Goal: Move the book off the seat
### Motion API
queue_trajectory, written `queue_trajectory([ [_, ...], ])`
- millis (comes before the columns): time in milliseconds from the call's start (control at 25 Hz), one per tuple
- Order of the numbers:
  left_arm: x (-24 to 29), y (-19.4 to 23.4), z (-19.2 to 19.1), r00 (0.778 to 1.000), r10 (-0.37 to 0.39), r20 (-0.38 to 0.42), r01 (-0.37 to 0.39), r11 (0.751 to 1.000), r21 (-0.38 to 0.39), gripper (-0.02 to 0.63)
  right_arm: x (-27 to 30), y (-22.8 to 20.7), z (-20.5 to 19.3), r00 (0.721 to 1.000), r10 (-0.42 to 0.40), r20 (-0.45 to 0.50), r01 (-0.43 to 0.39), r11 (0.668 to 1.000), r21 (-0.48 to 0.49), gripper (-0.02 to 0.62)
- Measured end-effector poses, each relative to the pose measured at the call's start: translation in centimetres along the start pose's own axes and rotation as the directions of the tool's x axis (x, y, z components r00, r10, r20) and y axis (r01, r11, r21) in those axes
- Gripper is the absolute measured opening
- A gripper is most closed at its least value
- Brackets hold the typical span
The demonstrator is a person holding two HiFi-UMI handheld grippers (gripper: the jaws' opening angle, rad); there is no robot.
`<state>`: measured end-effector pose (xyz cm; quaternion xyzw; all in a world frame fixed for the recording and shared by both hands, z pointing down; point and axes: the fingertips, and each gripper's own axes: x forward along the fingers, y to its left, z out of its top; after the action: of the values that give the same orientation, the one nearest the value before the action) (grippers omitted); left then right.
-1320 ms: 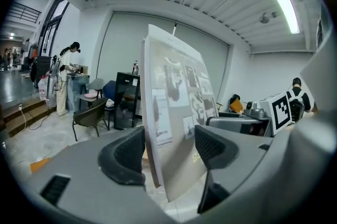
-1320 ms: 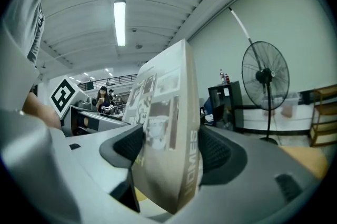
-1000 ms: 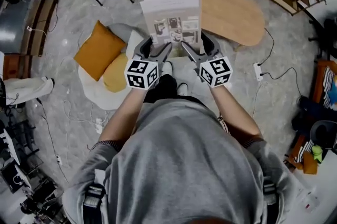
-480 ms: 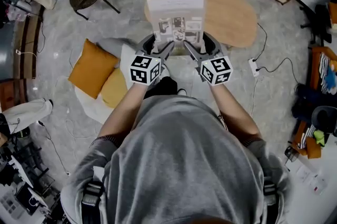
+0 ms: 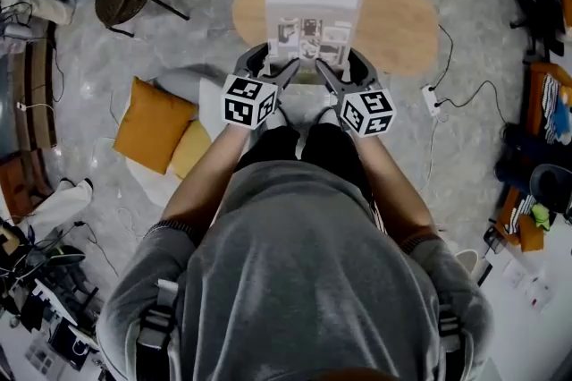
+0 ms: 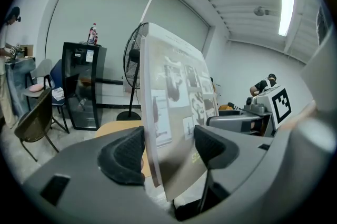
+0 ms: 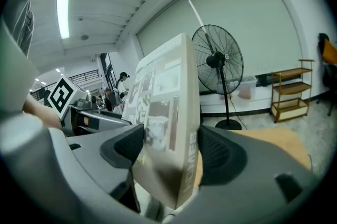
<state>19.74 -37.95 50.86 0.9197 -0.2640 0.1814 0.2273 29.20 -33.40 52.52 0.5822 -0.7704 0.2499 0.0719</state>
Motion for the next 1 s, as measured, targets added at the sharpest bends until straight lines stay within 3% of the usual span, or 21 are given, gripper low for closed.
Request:
queue_trajectory([
  [560,16.6,2.8,-5.5,0.989,-0.014,-0.145,0.005,0.998,-0.062,0.322,6.9,-14.5,-7.3,0.991,-0.009,-0.13,0.028,0.989,0.144,0.331],
  [1000,27.3,6.6,-16.7,0.958,-0.041,-0.284,0.001,0.99,-0.141,0.322,12.8,-22.8,-19.3,0.966,-0.003,-0.257,0.07,0.966,0.251,0.333],
])
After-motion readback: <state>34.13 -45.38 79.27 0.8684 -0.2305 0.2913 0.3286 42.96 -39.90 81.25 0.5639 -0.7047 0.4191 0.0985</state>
